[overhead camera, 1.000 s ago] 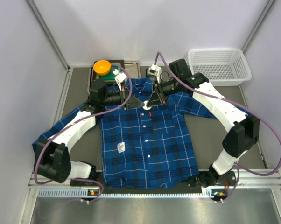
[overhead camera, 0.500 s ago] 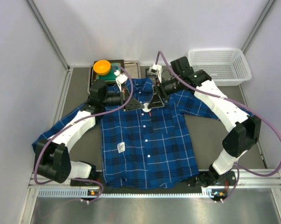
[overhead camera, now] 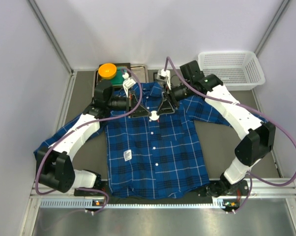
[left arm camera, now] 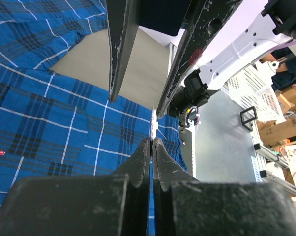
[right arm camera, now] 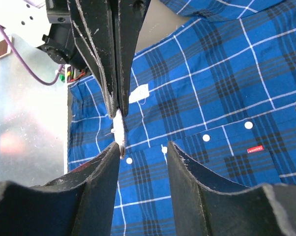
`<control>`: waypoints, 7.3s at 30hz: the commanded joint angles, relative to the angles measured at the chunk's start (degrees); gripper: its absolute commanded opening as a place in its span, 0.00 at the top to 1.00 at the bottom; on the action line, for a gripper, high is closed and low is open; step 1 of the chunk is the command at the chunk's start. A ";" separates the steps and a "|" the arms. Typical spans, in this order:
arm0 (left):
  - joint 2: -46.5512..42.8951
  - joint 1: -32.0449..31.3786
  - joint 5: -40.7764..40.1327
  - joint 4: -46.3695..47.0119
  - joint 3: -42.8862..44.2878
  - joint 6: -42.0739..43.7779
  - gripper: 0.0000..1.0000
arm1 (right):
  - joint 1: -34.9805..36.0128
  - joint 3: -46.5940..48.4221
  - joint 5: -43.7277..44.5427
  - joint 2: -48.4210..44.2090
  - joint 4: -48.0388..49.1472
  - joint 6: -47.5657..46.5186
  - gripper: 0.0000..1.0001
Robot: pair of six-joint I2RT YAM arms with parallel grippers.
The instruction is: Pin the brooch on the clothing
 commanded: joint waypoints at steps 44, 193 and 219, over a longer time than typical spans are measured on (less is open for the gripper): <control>1.71 2.68 -22.48 45.78 -3.91 -29.18 0.43 | -4.53 -19.70 9.26 -7.72 78.17 76.45 1.00; 0.13 0.74 -9.48 30.40 -2.85 -20.48 1.00 | 7.60 -9.24 23.68 -14.93 29.22 -11.02 1.00; -0.83 1.80 -17.56 13.27 0.40 -7.83 1.00 | 4.79 -4.67 20.95 -12.30 28.69 1.38 0.18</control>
